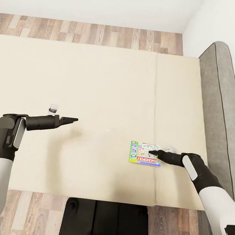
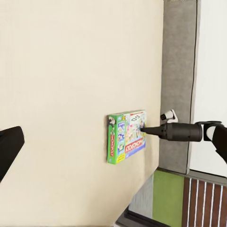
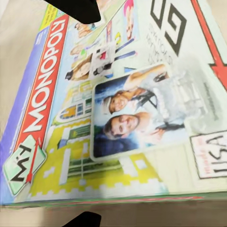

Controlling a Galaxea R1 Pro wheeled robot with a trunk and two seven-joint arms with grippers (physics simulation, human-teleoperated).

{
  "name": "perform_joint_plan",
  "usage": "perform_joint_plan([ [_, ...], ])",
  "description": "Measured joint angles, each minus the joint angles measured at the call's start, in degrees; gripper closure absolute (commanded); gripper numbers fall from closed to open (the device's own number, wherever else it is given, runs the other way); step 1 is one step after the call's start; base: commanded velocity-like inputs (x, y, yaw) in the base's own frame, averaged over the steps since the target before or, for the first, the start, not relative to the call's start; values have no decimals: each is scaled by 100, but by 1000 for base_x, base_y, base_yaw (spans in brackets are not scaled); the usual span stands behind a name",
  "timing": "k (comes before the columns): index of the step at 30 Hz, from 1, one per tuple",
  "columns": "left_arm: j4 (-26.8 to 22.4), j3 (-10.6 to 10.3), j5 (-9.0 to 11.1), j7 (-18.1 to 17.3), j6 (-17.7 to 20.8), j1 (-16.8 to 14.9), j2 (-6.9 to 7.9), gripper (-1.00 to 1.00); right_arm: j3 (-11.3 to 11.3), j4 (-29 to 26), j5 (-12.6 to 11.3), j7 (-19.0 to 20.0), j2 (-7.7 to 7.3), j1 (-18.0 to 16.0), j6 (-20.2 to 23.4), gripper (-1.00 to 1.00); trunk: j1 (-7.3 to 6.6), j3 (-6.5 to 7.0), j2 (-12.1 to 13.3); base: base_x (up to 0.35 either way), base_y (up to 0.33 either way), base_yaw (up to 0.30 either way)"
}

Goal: Put all the toys in the child's room - the three board games (two on the bed and one on the table), the two jigsaw puzzles on the table, and the tennis ball on the table - inside the toy box on the table in the child's room.

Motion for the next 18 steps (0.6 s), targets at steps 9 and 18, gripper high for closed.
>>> perform_joint_plan([
  [9, 0, 0, 1, 0, 0, 0, 0, -100, -1, 0, -35, 15, -118, 0, 0, -100, -1, 0, 0, 0, 168, 0],
  [18, 1, 0, 3, -8, 1, 0, -1, -100, 0, 1, -89, 15, -205, 1, 7, -100, 3, 0, 2, -22, 165, 0],
])
